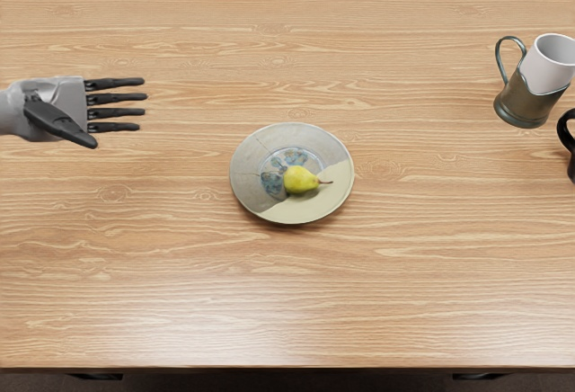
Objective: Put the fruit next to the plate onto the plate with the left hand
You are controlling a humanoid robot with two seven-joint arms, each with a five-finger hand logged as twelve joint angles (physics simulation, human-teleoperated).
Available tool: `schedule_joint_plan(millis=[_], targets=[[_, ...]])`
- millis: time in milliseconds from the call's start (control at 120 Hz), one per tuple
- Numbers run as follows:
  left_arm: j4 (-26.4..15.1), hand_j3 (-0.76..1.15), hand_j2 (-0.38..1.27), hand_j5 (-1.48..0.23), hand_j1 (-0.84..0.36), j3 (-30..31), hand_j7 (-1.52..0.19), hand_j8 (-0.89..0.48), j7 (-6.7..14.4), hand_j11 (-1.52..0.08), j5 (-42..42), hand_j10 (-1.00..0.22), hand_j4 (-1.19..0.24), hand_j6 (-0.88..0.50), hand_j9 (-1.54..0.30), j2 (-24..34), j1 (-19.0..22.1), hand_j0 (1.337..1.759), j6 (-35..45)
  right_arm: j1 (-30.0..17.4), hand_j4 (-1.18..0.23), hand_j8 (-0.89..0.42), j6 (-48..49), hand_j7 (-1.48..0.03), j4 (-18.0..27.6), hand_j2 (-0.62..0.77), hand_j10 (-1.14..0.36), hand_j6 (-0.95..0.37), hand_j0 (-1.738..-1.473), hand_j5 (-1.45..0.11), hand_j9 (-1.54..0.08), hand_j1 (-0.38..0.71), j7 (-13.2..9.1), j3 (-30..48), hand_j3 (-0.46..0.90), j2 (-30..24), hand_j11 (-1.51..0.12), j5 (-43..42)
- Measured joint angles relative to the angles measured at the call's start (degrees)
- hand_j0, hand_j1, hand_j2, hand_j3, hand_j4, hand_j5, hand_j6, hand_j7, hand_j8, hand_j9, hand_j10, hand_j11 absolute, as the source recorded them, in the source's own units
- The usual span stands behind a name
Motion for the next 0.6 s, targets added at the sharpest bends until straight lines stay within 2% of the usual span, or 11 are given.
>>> schedule_joint_plan(millis=[192,600], targets=[[2.4,0.00,0.00,-0.01,0.34,0.0,-0.01,0.00,0.0,-0.01,-0.2,0.00,0.00,0.00,-0.01,2.4,0.0,1.658,0.0,0.0,-0.01,-0.01,0.0,-0.02,0.0,0.00,-0.01,-0.01,-1.658,-0.02,-0.02,-0.33,0.0,0.0,0.00,0.0,-0.02,0.0],[5.7,0.00,0.00,0.00,0.35,0.0,0.00,0.00,0.0,0.00,-0.7,0.00,0.00,0.00,0.00,3.3,0.1,1.658,0.0,0.0,-0.01,-0.01,0.0,-0.02,0.0,0.00,-0.01,-0.01,-1.658,-0.02,-0.02,-0.33,0.0,-0.1,0.00,0.0,-0.02,0.0]])
